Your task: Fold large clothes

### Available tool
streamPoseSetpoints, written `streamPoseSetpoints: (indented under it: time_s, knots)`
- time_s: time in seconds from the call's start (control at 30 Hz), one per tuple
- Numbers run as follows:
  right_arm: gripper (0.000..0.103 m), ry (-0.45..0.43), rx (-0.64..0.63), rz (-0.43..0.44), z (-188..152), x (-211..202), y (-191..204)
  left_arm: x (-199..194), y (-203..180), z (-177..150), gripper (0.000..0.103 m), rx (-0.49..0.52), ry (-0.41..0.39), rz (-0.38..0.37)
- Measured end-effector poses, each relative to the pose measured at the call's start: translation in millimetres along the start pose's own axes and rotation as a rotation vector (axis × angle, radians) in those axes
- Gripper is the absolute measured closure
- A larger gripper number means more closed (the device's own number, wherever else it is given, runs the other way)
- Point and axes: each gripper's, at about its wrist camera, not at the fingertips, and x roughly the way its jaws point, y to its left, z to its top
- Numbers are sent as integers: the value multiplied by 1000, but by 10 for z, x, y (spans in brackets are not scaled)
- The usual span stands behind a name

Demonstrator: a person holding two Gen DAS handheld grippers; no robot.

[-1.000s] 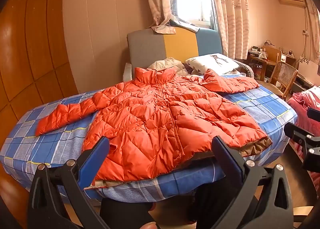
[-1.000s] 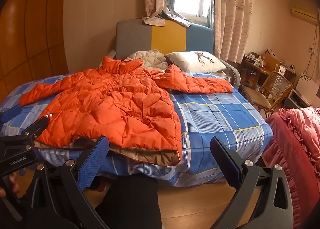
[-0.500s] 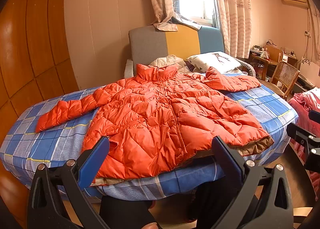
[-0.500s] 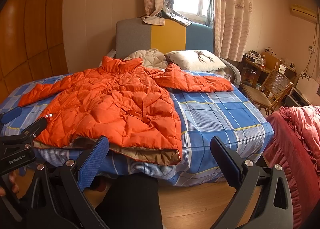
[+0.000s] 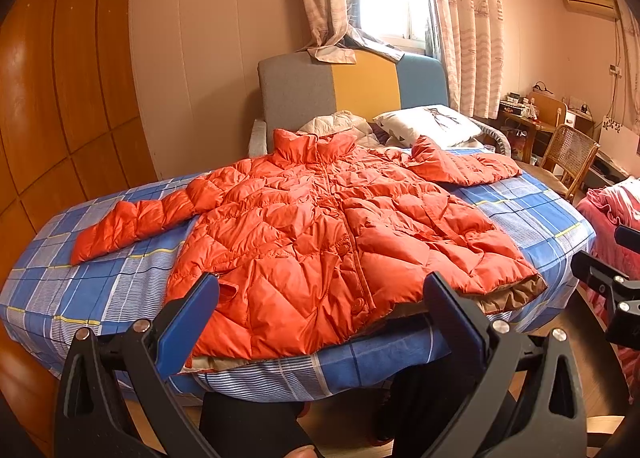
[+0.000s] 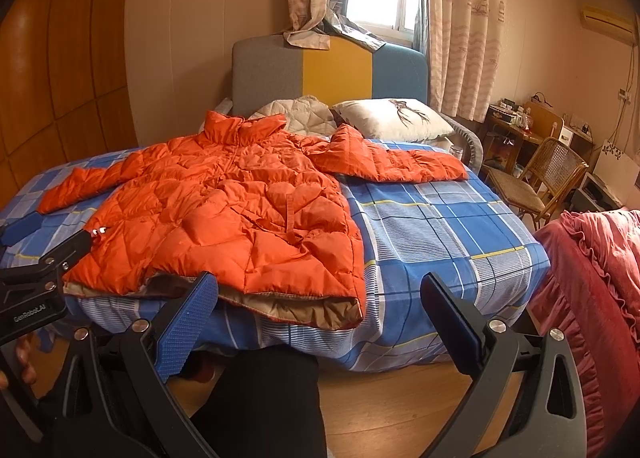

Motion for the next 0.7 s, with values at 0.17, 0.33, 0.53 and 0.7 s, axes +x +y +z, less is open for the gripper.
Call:
streamPoseSetpoints:
  time_s: [0.17, 0.33, 0.53, 0.7]
  knots:
    - [3, -2, 0, 1, 3, -3, -4, -8, 10, 17, 2, -3, -1, 0]
    - [3, 2, 5, 0, 5, 4, 2, -7, 26, 32, 2, -10, 5, 3]
    - [3, 3, 8, 5, 9, 4, 4, 10, 24, 36, 2, -7, 10, 4]
    - [3, 1, 4, 10, 12, -6, 9, 8, 24, 39, 2, -6, 8, -2]
